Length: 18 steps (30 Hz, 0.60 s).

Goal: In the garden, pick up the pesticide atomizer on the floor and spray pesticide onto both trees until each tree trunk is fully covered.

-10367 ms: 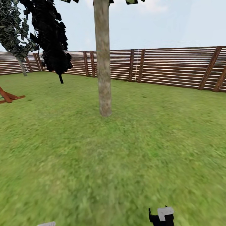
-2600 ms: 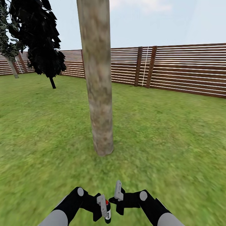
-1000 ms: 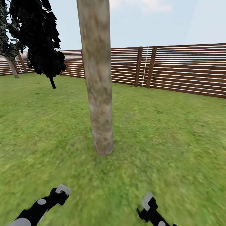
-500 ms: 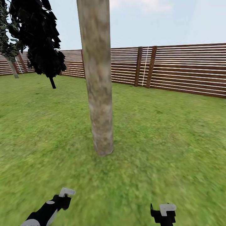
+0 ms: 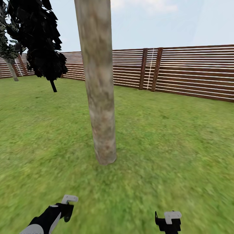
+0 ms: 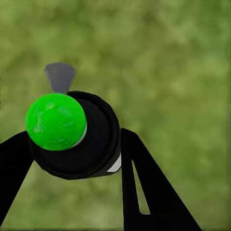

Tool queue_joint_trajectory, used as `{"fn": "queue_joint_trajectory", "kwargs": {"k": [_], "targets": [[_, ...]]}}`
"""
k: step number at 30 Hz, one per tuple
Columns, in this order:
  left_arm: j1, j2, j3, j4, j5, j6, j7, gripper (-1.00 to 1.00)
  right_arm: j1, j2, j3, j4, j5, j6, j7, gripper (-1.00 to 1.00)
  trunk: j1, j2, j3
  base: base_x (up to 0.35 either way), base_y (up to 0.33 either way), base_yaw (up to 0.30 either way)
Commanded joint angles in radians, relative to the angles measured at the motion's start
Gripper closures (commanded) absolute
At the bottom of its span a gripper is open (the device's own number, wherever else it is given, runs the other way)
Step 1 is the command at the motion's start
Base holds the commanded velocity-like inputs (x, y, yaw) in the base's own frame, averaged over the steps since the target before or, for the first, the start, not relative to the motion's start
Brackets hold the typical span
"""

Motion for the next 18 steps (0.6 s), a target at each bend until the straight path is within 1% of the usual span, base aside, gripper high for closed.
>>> {"fn": "queue_joint_trajectory", "kwargs": {"k": [1, 3, 6, 9, 11, 13, 18], "targets": [[-0.001, 0.000, -0.001, -0.005, -0.003, 0.044, 0.002, 1.00, 0.000, 0.000, 0.000, 0.001, 0.000, 0.000, 0.000, -1.00, 0.000, 0.000, 0.000, 0.015, -0.008, 0.000], [0.005, 0.001, -0.004, -0.023, -0.003, 0.081, 0.002, 1.00, 0.000, 0.000, 0.000, 0.001, 0.000, 0.000, 0.000, -1.00, 0.000, 0.000, 0.000, 0.007, -0.004, 0.000], [0.009, 0.002, -0.004, -0.037, 0.000, 0.089, 0.000, 1.00, 0.000, 0.000, 0.000, 0.001, 0.000, 0.000, 0.000, -1.00, 0.000, 0.000, 0.000, 0.002, -0.001, 0.000], [0.010, -0.010, -0.001, -0.042, 0.001, 0.088, -0.001, 1.00, 0.000, 0.000, 0.000, 0.001, 0.000, 0.000, 0.000, -1.00, 0.000, 0.000, 0.000, 0.023, 0.000, 0.000], [0.004, -0.015, -0.001, -0.053, 0.000, 0.093, -0.001, 1.00, 0.000, 0.000, 0.000, 0.001, 0.000, 0.000, 0.000, -1.00, 0.000, 0.000, 0.000, 0.214, 0.000, 0.000], [0.004, -0.017, -0.001, -0.094, 0.000, 0.102, -0.002, 1.00, 0.000, 0.000, 0.000, 0.001, 0.000, 0.000, 0.000, -1.00, 0.000, 0.000, 0.000, 0.301, 0.000, -0.014], [0.009, -0.017, -0.002, -0.112, 0.001, 0.095, -0.008, 1.00, 0.000, 0.001, -0.001, 0.001, 0.000, 0.000, 0.000, -1.00, 0.000, 0.000, 0.000, 0.329, -0.015, -0.222]]}}
